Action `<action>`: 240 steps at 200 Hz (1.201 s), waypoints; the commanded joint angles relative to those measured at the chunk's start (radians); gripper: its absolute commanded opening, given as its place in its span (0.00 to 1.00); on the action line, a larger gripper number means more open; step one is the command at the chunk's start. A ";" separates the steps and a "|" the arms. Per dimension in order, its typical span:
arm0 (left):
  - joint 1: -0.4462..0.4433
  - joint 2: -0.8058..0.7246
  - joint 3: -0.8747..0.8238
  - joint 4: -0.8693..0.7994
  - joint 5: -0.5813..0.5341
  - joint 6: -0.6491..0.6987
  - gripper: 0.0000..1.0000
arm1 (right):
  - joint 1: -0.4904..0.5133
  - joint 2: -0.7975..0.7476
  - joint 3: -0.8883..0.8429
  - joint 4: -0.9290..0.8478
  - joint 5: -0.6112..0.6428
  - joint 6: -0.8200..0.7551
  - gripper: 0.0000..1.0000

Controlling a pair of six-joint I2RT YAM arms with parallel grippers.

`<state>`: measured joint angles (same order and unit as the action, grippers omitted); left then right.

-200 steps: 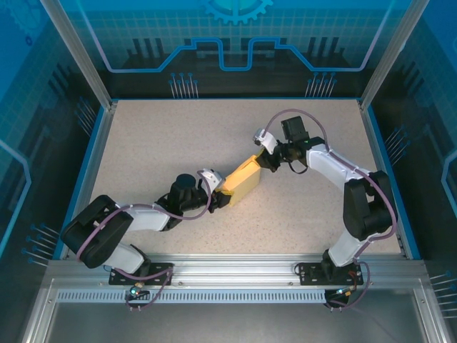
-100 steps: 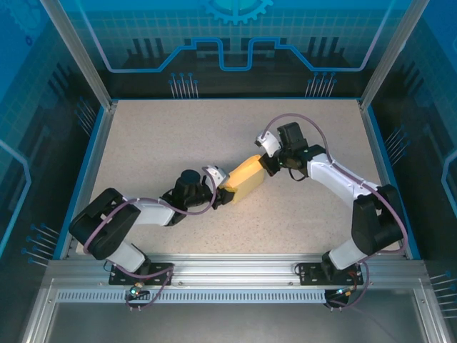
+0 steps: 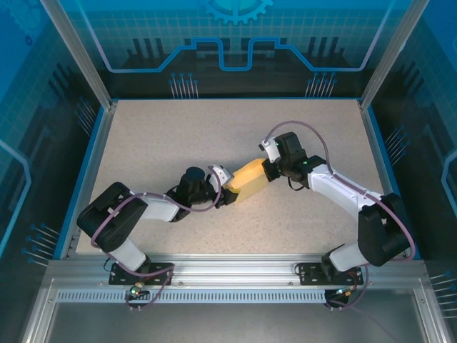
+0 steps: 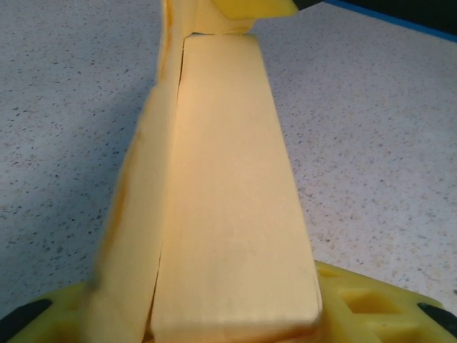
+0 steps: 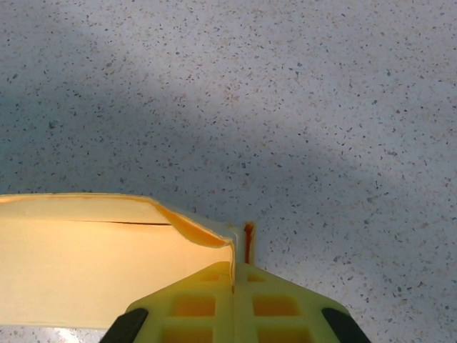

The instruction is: Fold the paper box

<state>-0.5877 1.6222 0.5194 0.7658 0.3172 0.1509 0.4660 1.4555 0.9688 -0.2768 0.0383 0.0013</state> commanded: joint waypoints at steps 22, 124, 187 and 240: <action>0.009 -0.013 0.033 -0.011 -0.026 -0.001 0.59 | 0.023 -0.006 -0.019 -0.044 -0.017 0.014 0.05; 0.008 -0.185 -0.021 -0.108 -0.091 -0.142 0.77 | 0.029 -0.009 -0.013 -0.064 -0.026 0.051 0.05; -0.010 -0.355 0.058 -0.522 -0.248 -0.329 0.69 | 0.034 -0.001 -0.004 -0.070 -0.028 0.057 0.05; -0.020 -0.377 0.126 -0.686 -0.292 -0.345 0.52 | 0.036 0.007 0.007 -0.071 -0.031 0.056 0.05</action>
<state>-0.6014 1.2480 0.5911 0.1959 0.0612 -0.1738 0.4854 1.4540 0.9684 -0.2909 0.0254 0.0456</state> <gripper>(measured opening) 0.567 0.056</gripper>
